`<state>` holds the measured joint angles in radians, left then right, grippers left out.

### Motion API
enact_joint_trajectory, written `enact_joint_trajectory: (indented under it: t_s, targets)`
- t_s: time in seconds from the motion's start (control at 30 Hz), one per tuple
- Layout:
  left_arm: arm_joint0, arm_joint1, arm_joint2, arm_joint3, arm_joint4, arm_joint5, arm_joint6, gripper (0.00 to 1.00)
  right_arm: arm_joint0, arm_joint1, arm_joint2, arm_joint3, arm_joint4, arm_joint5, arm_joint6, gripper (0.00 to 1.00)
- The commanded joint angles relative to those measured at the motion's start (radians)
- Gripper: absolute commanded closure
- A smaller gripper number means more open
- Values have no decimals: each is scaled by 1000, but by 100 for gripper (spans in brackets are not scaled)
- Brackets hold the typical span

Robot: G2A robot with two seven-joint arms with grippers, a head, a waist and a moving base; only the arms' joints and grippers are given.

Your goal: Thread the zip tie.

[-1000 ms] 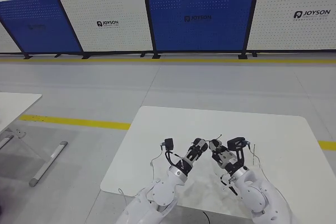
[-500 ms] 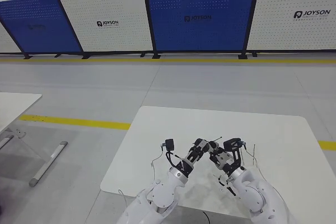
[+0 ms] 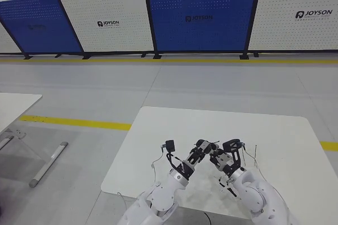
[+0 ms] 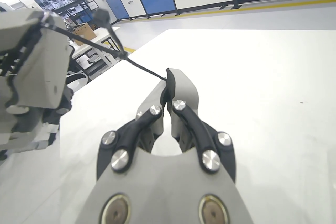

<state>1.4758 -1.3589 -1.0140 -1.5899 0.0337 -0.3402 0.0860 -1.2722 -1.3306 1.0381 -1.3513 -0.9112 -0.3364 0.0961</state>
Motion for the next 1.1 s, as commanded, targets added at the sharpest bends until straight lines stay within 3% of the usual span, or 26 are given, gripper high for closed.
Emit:
enact_joint_trajectory:
  t_s: [0.0,0.53,0.7,0.73,0.77,1.07]
  targets:
    - [5,1,-2,-11,0,0,-4,100,2,0,-2,3,-3,3,1,100]
    - [36,9,-18,-79,-8,0,-26,100,13,-4,-8,20,-8,9,11,100]
    - [30,9,-22,-59,-6,0,-7,100,10,-4,-1,15,22,-4,8,100]
    - [26,8,-21,-53,-6,0,-2,100,8,-3,2,11,27,-4,9,54]
    - [22,7,-20,-45,-8,0,5,100,4,-2,10,6,36,-3,5,0]
    - [19,6,-52,-12,-24,5,57,100,-64,13,112,-43,98,32,-74,0]
